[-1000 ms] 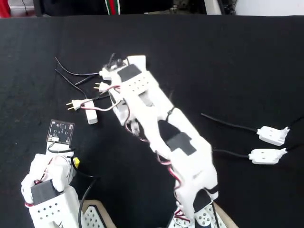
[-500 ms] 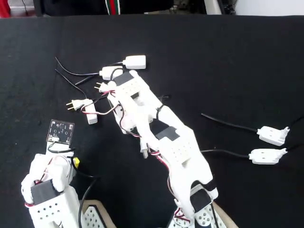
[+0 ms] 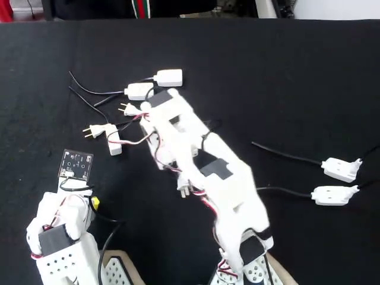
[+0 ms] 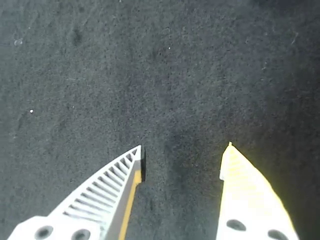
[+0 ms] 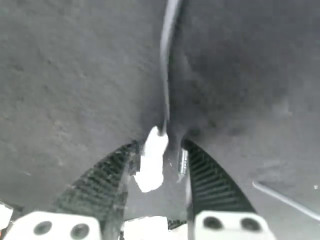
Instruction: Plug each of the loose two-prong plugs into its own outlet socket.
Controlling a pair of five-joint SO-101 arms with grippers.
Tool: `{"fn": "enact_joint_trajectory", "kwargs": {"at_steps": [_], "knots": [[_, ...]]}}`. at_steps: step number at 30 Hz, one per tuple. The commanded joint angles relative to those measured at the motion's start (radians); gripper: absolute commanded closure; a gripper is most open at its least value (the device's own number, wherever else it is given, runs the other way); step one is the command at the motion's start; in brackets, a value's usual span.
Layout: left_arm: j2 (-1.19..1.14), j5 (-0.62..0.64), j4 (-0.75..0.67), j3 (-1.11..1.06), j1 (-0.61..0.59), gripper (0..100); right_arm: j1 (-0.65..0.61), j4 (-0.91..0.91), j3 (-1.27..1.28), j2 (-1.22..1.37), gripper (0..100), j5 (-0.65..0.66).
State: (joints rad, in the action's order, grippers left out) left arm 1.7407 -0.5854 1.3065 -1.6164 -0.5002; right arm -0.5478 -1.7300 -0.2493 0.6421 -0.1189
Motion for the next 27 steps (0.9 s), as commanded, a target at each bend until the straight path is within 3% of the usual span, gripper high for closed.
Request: {"fn": "enact_joint_trajectory", "kwargs": {"at_steps": [1,14,20,27], "knots": [[-0.005,-0.006,0.006,0.013,-0.002,75,0.015,-0.037,0.053,-0.105,86.1,-0.012],[-0.005,-0.006,0.006,0.013,-0.002,75,0.003,-0.034,-0.071,0.091,86.5,-0.043],[-0.005,-0.006,0.005,0.013,-0.002,75,-0.046,-0.034,-0.074,0.107,95.6,-0.048],[-0.005,-0.006,0.005,0.013,-0.002,75,-0.040,-0.037,-0.090,0.090,95.9,-0.040]]}}
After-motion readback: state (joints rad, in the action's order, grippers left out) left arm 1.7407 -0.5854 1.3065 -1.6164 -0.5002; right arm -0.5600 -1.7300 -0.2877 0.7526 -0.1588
